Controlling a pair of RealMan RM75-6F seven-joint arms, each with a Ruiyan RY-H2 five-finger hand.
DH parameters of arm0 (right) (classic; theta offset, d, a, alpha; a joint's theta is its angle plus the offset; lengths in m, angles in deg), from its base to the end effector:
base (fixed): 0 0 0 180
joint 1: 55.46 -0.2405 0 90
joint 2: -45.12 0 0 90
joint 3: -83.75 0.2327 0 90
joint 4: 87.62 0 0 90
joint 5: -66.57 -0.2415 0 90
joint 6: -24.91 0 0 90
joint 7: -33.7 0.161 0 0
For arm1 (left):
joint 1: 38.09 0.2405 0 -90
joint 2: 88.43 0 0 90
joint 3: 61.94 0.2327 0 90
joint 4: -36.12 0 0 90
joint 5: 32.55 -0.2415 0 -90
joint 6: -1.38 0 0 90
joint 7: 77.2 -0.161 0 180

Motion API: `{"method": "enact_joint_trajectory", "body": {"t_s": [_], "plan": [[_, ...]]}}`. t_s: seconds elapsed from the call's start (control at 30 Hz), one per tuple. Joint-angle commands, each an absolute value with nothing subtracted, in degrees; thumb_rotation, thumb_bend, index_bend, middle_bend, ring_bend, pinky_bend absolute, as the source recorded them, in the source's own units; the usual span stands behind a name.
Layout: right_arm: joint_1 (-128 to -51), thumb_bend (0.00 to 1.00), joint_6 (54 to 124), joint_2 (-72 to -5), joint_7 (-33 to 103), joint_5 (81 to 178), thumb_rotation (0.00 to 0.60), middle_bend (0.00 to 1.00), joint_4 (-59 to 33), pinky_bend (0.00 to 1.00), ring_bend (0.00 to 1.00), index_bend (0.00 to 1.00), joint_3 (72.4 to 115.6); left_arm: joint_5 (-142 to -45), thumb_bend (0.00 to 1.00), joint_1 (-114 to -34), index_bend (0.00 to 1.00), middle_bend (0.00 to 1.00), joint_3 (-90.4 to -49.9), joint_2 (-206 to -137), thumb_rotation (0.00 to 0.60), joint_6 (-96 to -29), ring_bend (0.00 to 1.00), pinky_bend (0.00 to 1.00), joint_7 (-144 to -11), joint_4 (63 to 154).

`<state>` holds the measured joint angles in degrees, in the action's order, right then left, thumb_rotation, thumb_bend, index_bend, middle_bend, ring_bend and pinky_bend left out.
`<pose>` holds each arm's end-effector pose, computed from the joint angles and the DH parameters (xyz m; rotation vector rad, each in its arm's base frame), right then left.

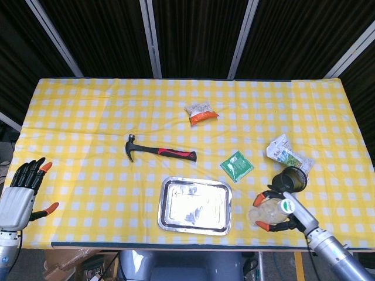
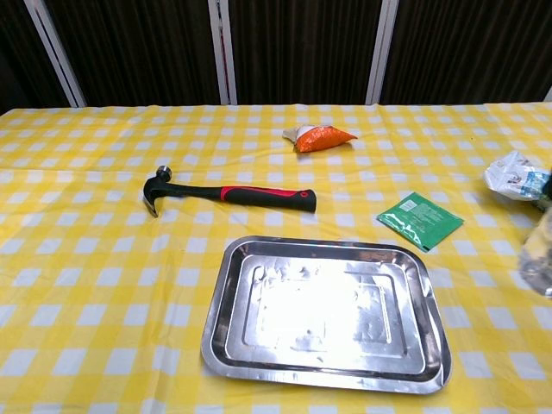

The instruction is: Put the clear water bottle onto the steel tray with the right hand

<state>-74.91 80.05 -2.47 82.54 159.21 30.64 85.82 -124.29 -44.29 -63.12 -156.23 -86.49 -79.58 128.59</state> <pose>-0.1828 -0.2155 0.0762 1.4565 -2.0069 1.2525 -0.2735 0.1966 0.0969 -1.4649 -0.8508 -1.0094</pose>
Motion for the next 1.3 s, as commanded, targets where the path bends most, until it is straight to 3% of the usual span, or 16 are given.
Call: {"method": "enact_joint_trajectory", "body": {"t_s": [0.03, 0.27, 0.5, 0.7, 0.87, 1.03, 1.3], "plan": [[-79.57, 0.51, 75.75, -9.70, 72.54, 152.86, 0.600, 0.53, 36.64, 0.00, 0.26, 0.66, 88.65, -124.46, 0.19, -44.45, 0.08, 0.00, -63.00, -155.93, 0.600, -86.23, 0.00, 0.00, -78.66, 128.43], [-86.84, 0.51, 73.71, -24.02, 55.01, 136.24, 0.600, 0.53, 39.65, 0.00, 0.26, 0.66, 92.10, -124.40, 0.19, -45.06, 0.08, 0.00, -62.86, -155.56, 0.600, -85.05, 0.00, 0.00, -76.65, 127.78], [-88.57, 0.51, 79.16, -29.25, 45.11, 127.37, 0.600, 0.53, 39.75, 0.00, 0.27, 0.66, 92.53, -124.76, 0.19, -45.22, 0.08, 0.00, -62.73, -155.61, 0.600, -85.02, 0.00, 0.00, -76.55, 127.66], [-85.05, 0.51, 81.43, -23.74, 46.58, 128.87, 0.600, 0.53, 40.74, 0.00, 0.27, 0.66, 90.62, -124.18, 0.19, -45.16, 0.08, 0.00, -62.87, -155.77, 0.600, -84.92, 0.00, 0.00, -77.18, 127.73], [-79.78, 0.51, 81.31, -14.72, 55.84, 136.77, 0.600, 0.53, 39.06, 0.00, 0.27, 0.66, 87.93, -123.99, 0.19, -44.97, 0.08, 0.00, -62.90, -155.97, 0.600, -85.19, 0.00, 0.00, -78.07, 127.98], [-74.53, 0.51, 82.19, -5.21, 71.40, 147.38, 0.600, 0.53, 31.97, 0.00, 0.27, 0.66, 84.65, -123.82, 0.19, -44.93, 0.08, 0.00, -62.85, -156.23, 0.600, -85.07, 0.00, 0.00, -79.06, 128.24], [-72.00, 0.51, 85.70, 0.20, 88.86, 157.70, 0.600, 0.53, 22.73, 0.00, 0.27, 0.66, 82.19, -124.34, 0.19, -45.13, 0.08, 0.00, -62.48, -156.93, 0.600, -84.67, 0.00, 0.00, -80.68, 128.59]]}}
